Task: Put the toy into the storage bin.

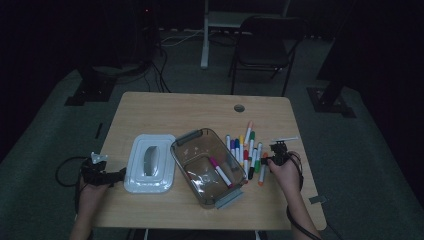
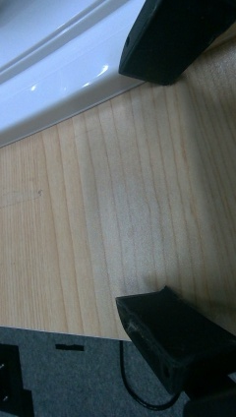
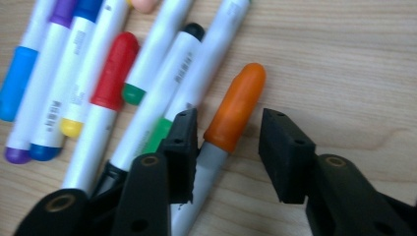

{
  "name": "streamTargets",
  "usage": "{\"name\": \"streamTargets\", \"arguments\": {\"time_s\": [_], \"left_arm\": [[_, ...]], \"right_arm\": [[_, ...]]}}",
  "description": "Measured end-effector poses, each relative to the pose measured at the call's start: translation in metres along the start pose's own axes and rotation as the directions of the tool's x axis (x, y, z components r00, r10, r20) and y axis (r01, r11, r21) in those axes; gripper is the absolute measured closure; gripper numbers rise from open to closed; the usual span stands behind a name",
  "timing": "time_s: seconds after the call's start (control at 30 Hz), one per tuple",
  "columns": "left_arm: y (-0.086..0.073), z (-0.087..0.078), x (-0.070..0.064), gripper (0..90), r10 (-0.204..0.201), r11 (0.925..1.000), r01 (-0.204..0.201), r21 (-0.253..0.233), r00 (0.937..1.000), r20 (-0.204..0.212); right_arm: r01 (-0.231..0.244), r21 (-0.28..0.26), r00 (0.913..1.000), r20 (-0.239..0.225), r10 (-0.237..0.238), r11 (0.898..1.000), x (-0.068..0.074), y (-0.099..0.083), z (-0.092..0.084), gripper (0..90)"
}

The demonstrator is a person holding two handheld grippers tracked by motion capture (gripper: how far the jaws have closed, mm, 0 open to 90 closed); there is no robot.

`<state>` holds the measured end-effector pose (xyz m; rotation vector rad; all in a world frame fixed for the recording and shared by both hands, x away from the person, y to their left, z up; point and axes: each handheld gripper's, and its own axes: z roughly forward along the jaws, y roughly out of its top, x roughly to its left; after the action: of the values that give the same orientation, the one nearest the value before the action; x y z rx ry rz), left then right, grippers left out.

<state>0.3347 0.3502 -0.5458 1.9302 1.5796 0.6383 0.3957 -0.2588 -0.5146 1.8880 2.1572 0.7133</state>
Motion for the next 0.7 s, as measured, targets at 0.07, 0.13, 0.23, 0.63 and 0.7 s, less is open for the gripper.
{"name": "streamTargets", "arguments": {"time_s": [0.07,0.13,0.23,0.63,0.7], "left_arm": [[0.000,0.000,0.000,0.4,0.000,1.0000,0.000,0.000,1.0000,0.000],[0.000,0.000,0.000,0.4,0.000,1.0000,0.000,0.000,1.0000,0.000],[0.000,0.000,0.000,0.4,-0.001,1.0000,0.001,0.000,1.0000,0.000],[0.001,0.001,0.000,0.4,0.001,1.0000,-0.001,0.000,1.0000,0.002],[0.001,0.000,0.000,0.4,0.002,1.0000,-0.002,0.000,1.0000,0.002]], "right_arm": [[-0.015,0.001,0.9999,0.005,0.015,1.000,-0.003,-0.001,-0.001,60.7],[-0.016,-0.005,0.9998,0.009,0.016,1.000,-0.004,-0.003,-0.002,62.4],[-0.009,-0.003,0.9998,0.016,0.009,1.000,-0.005,-0.008,-0.007,63.4],[0.032,0.015,0.9976,0.061,-0.033,0.999,-0.002,-0.034,-0.016,64.6],[0.036,0.012,0.9956,0.086,-0.037,0.999,-0.001,-0.037,-0.018,71.4]]}}
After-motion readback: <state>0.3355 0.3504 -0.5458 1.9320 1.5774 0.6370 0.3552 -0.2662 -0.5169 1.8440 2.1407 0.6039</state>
